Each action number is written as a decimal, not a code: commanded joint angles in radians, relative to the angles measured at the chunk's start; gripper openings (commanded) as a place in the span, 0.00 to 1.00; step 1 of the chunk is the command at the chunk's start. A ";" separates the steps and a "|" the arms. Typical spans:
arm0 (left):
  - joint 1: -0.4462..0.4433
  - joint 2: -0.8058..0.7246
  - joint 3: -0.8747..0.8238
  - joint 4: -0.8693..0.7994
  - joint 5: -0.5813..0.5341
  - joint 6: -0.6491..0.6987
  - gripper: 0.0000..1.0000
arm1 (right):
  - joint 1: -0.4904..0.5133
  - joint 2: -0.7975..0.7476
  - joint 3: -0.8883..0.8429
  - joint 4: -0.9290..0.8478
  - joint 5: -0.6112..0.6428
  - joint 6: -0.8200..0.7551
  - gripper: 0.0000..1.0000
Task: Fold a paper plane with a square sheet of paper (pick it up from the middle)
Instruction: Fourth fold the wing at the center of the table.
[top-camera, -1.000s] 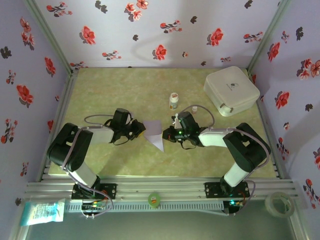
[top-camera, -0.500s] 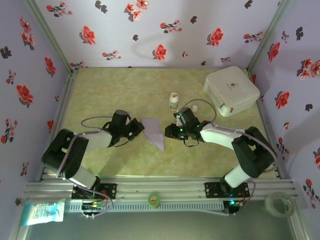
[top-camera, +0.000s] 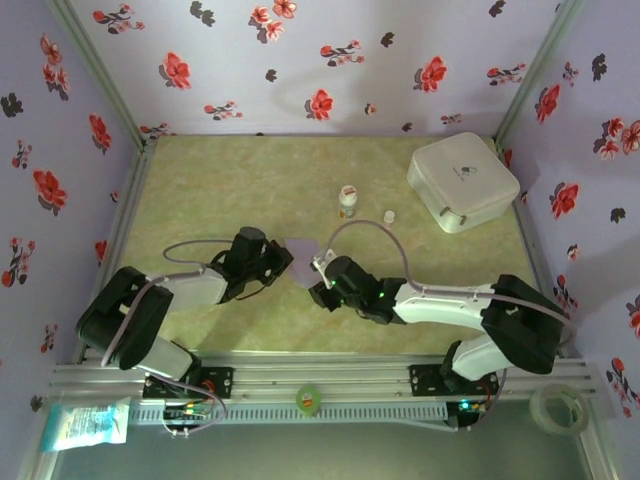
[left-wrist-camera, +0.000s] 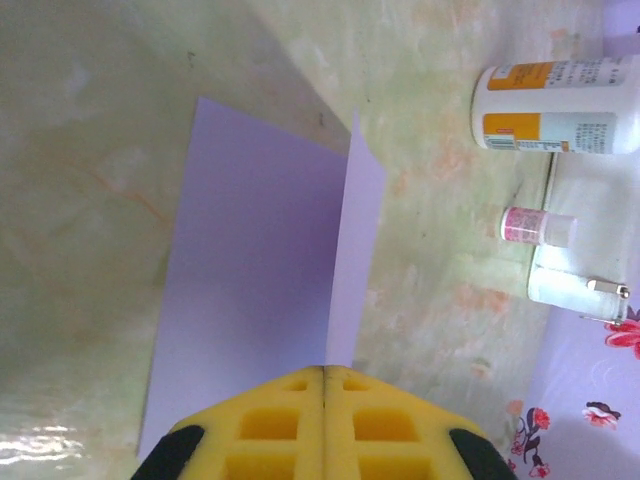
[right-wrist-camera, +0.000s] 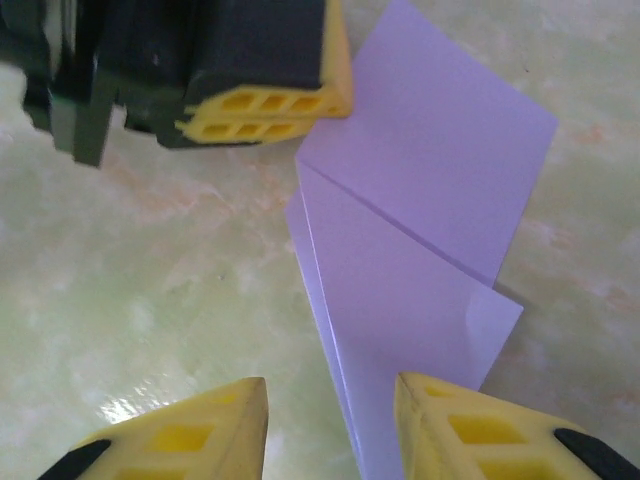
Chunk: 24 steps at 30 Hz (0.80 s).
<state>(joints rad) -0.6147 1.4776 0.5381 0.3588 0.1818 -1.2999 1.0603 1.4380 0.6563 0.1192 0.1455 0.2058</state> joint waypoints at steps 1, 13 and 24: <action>-0.014 -0.031 -0.004 -0.003 -0.056 -0.035 0.00 | 0.022 0.049 0.003 0.056 0.132 -0.136 0.38; -0.030 -0.026 0.003 0.012 -0.053 -0.058 0.00 | 0.037 0.187 0.070 0.020 0.147 -0.133 0.35; -0.030 -0.035 0.003 0.011 -0.059 -0.065 0.00 | 0.039 0.223 0.078 0.039 0.169 -0.071 0.24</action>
<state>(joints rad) -0.6380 1.4635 0.5381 0.3595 0.1486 -1.3563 1.0904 1.6493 0.7185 0.1528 0.2897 0.1017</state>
